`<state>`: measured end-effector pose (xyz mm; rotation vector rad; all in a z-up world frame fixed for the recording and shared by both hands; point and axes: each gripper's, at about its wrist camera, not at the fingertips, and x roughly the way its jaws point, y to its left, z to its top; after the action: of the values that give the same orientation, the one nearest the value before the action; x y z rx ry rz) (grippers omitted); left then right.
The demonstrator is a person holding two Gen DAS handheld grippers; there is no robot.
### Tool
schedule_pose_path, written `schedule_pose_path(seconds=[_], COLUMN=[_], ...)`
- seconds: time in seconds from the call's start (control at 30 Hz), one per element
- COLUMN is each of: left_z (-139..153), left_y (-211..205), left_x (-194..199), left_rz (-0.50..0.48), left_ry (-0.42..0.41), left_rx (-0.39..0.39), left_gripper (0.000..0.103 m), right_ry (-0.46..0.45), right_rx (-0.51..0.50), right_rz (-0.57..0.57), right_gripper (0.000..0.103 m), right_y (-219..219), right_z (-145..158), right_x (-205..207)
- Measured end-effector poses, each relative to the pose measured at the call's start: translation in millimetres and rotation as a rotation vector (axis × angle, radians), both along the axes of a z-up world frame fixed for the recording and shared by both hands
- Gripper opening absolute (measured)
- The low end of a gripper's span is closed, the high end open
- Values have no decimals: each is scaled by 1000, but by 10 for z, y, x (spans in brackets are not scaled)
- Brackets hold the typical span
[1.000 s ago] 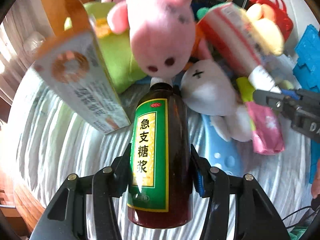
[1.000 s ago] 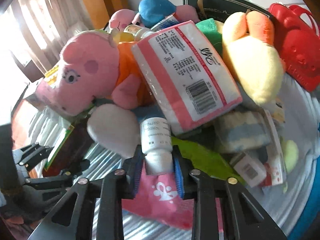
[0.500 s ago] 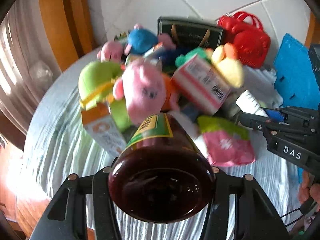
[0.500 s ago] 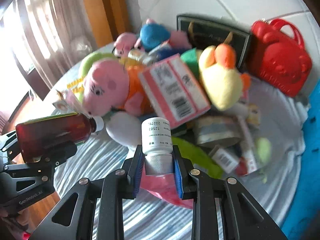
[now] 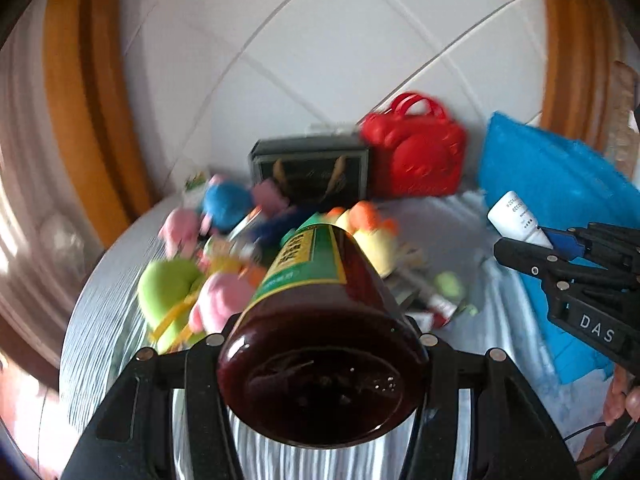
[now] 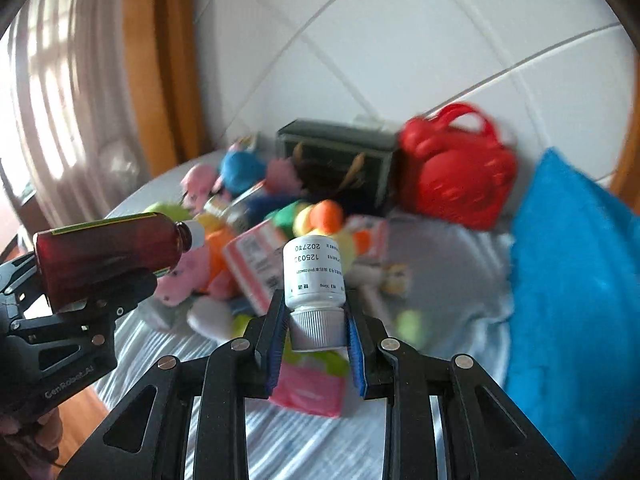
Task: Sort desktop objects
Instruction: 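Carry the brown bottle and white pill bottle over the blue crate with both tools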
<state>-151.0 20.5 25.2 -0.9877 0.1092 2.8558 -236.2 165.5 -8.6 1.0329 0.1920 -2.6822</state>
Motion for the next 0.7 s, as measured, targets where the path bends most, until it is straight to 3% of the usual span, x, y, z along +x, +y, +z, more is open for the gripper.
schedule_pose_path(seconds=[0.4, 0.7], left_z=[691, 1200], left_y=[1032, 2332], left_x=[141, 463], left_rz=[-265, -339], left_ry=[155, 243], left_rx=[38, 44], left_gripper=[50, 50], right_ry=[174, 230], right_rx=[16, 112], right_rz=[-259, -381], right_gripper=[27, 27], right_y=[970, 2319], right_z=[856, 1298], right_x=[680, 1021])
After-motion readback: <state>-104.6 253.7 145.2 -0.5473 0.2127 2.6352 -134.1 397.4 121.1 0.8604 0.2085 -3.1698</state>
